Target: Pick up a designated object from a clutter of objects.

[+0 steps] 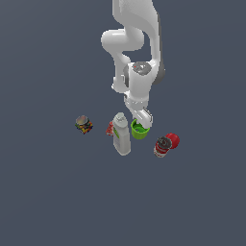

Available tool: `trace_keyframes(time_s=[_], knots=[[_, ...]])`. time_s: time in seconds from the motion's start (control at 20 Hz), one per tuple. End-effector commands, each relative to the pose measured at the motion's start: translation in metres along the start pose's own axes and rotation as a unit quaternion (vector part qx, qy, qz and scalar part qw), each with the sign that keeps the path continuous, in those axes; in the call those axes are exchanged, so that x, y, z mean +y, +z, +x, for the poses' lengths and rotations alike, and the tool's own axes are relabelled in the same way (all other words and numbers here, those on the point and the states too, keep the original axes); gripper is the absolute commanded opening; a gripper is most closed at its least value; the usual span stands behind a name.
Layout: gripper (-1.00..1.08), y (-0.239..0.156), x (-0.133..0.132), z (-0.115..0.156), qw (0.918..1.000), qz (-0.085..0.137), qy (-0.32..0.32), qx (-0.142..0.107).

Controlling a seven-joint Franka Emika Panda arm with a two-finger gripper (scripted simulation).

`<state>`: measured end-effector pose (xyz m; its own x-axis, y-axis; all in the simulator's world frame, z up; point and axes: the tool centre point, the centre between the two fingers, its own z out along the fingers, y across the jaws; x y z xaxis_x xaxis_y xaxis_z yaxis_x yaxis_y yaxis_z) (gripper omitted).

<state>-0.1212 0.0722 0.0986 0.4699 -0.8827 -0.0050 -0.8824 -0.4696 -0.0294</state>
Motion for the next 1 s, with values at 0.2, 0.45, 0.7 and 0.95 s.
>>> trace_keyframes(time_s=[0.2, 0.45, 0.7, 0.95], knots=[[-1.0, -0.038, -0.002, 0.039, 1.0, 0.002, 0.0, -0.001], [-1.0, -0.076, -0.003, 0.079, 1.0, 0.002, 0.0, -0.001], [-1.0, -0.116, -0.004, 0.121, 1.0, 0.002, 0.0, -0.001], [-1.0, -0.157, -0.006, 0.165, 1.0, 0.002, 0.0, 0.0]])
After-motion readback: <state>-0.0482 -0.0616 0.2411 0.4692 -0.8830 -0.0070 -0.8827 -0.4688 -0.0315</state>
